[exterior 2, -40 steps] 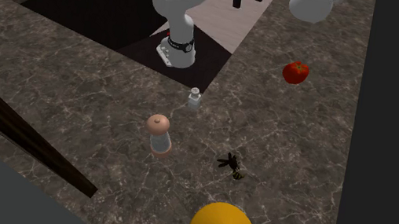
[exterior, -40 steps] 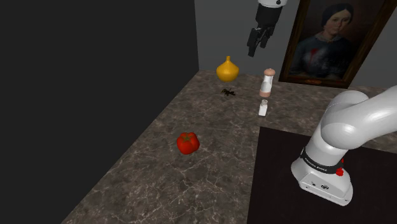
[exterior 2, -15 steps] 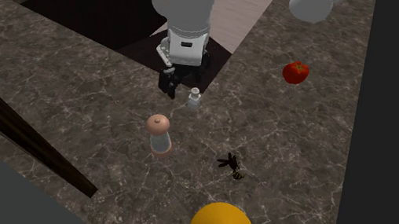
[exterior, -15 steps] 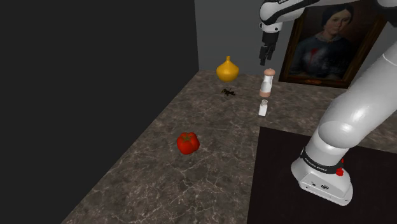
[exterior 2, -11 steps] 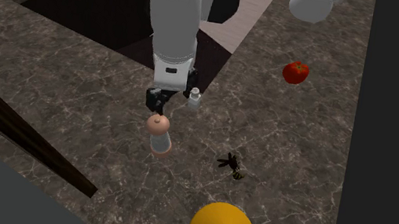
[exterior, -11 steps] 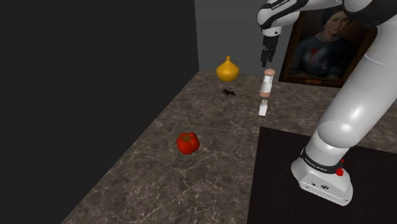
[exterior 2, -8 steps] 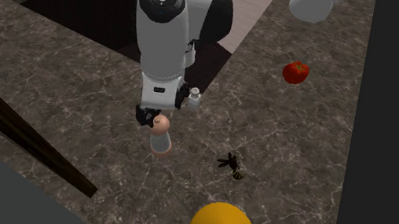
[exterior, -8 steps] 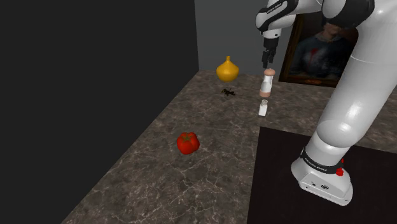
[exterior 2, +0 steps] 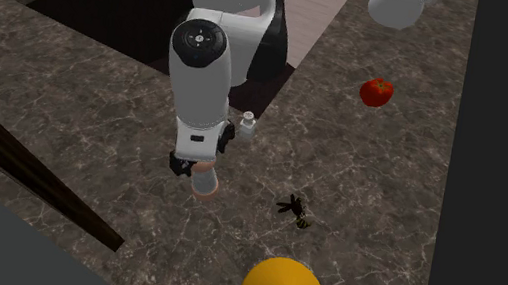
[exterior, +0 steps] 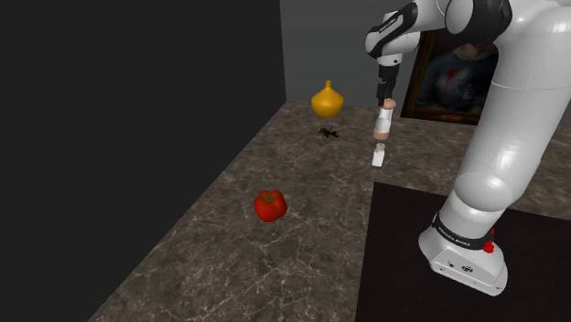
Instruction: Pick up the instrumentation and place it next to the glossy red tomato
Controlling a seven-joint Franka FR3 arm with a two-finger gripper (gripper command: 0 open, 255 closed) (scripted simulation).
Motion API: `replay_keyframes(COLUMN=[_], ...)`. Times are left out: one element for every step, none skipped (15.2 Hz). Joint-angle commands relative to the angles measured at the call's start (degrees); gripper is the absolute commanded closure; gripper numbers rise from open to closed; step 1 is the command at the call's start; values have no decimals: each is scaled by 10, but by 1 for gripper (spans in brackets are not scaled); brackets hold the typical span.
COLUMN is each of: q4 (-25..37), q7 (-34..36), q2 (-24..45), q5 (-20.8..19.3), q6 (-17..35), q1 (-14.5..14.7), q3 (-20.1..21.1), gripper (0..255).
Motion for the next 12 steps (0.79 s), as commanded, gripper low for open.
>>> replay_keyframes(q4=[-8, -8, -8, -8, -8, -8, -8, -8, -8, -8, -8, -8], q7=[-2, -2, -2, -2, -2, -2, -2, -2, -2, -2, -2, -2], q2=[4, 4, 4, 4, 4, 4, 4, 4, 4, 4, 4, 3], q5=[3, 2, 3, 3, 3, 3, 2, 3, 3, 3, 3, 2], q6=[11, 11, 11, 11, 11, 11, 11, 11, 11, 11, 11, 11], q1=[-1, -1, -1, -1, -1, -1, -1, -1, -1, -1, -1, -1], q3=[0, 0, 0, 0, 0, 0, 0, 0, 0, 0, 0, 0], gripper=[0, 0, 0, 0, 0, 0, 0, 0, 255, 255, 255, 255])
